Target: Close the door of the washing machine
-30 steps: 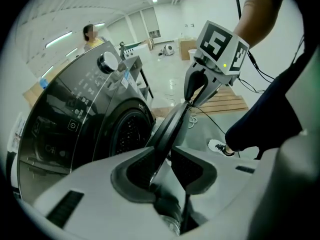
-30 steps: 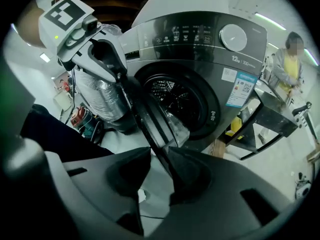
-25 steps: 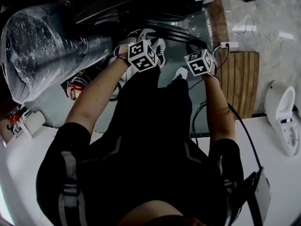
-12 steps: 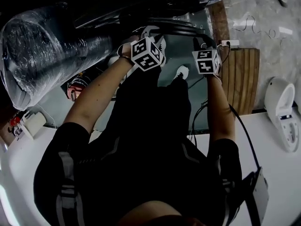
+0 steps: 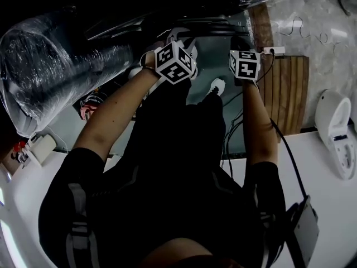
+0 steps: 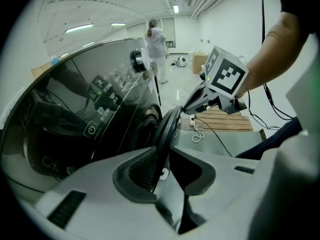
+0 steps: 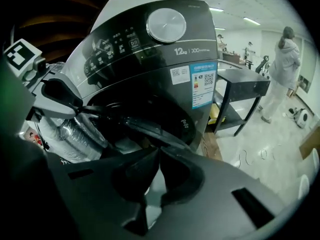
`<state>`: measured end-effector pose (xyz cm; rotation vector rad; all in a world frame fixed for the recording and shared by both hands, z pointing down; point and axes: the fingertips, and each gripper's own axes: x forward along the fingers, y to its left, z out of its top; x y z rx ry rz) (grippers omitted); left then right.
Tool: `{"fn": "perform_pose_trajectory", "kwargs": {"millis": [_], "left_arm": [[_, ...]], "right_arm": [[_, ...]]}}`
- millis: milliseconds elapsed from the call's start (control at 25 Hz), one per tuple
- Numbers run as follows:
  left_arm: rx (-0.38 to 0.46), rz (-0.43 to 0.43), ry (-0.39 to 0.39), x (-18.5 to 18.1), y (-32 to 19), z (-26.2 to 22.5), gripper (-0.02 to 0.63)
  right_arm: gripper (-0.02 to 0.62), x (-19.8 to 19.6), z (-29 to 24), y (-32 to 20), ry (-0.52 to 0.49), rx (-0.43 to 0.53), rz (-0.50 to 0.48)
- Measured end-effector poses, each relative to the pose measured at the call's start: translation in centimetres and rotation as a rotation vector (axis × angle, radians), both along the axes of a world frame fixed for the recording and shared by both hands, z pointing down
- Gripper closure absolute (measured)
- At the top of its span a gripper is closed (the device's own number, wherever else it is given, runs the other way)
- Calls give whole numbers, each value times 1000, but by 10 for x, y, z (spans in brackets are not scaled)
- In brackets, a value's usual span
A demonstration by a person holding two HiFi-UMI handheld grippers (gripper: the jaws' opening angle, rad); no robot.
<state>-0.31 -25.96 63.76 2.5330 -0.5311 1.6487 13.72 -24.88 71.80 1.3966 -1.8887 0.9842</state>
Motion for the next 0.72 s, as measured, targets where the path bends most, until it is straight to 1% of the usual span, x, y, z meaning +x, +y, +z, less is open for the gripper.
{"fn": "perform_pose_trajectory", "kwargs": {"millis": [40, 200, 360, 520, 720], "left_arm": [[5, -5, 4, 1, -3, 0, 524], [-4, -47, 12, -1, -13, -1, 526], [23, -44, 12, -1, -21, -2, 531], [23, -67, 20, -2, -30, -3, 532], [43, -50, 17, -1, -36, -3, 535]], "right_arm": [[589, 2, 1, -4, 1, 4, 14], [591, 1, 2, -20, -37, 15, 58], [591, 1, 2, -34, -57, 22, 88], [591, 0, 3, -48, -84, 35, 116], [591, -1, 4, -58, -98, 37, 140]]}}
